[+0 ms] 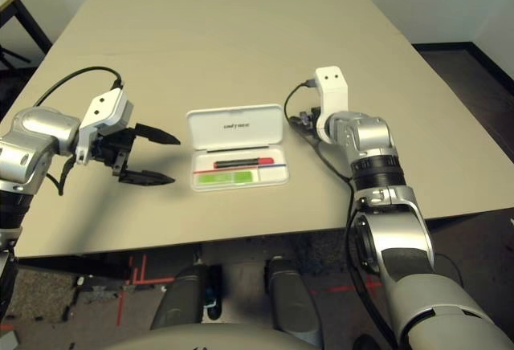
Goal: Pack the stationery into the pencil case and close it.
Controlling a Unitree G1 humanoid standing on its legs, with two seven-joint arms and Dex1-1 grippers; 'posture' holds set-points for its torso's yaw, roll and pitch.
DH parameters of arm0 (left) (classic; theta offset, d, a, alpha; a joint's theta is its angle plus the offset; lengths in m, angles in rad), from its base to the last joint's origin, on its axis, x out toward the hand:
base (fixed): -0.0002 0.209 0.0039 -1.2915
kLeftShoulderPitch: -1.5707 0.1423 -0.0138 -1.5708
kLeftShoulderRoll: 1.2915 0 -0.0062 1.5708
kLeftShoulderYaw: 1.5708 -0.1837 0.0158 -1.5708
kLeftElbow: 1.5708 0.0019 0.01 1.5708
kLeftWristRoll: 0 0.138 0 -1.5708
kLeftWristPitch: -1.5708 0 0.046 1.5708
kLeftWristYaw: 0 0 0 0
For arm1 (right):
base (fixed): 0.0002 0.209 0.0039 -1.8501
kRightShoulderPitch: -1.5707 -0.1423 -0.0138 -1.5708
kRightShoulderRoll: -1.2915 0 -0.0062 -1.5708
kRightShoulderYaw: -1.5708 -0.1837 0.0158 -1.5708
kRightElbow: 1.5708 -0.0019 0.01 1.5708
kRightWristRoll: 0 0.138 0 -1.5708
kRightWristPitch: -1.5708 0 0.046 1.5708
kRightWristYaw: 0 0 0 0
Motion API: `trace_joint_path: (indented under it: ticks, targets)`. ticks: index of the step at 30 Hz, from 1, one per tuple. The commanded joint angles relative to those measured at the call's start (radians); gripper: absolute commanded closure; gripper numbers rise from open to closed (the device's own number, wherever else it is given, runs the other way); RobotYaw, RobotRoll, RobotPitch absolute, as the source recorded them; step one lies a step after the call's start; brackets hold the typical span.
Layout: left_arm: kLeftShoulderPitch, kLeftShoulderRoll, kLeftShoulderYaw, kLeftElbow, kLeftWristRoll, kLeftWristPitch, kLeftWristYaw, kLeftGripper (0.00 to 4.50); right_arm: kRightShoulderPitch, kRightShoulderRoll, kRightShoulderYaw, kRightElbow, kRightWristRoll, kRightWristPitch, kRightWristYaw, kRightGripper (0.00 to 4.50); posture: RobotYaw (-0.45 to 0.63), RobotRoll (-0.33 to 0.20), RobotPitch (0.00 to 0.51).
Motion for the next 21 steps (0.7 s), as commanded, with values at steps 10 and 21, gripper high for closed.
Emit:
trace_joint_path:
  ticks: [10,21]
  targets:
    - [0.007,0.013,0.017,-0.013,-0.013,0.016,0.009,0.0,-0.043,0.032,-0.004,0.154,-0.013,-0.082,-0.028,3.21,-0.03,0.0,0.101]
    - [0.016,0.014,0.021,-0.013,-0.016,0.016,0.011,0.0,-0.001,-0.141,0.086,-0.08,-0.01,0.033,0.193,4.16,-0.04,0.0,0.105]
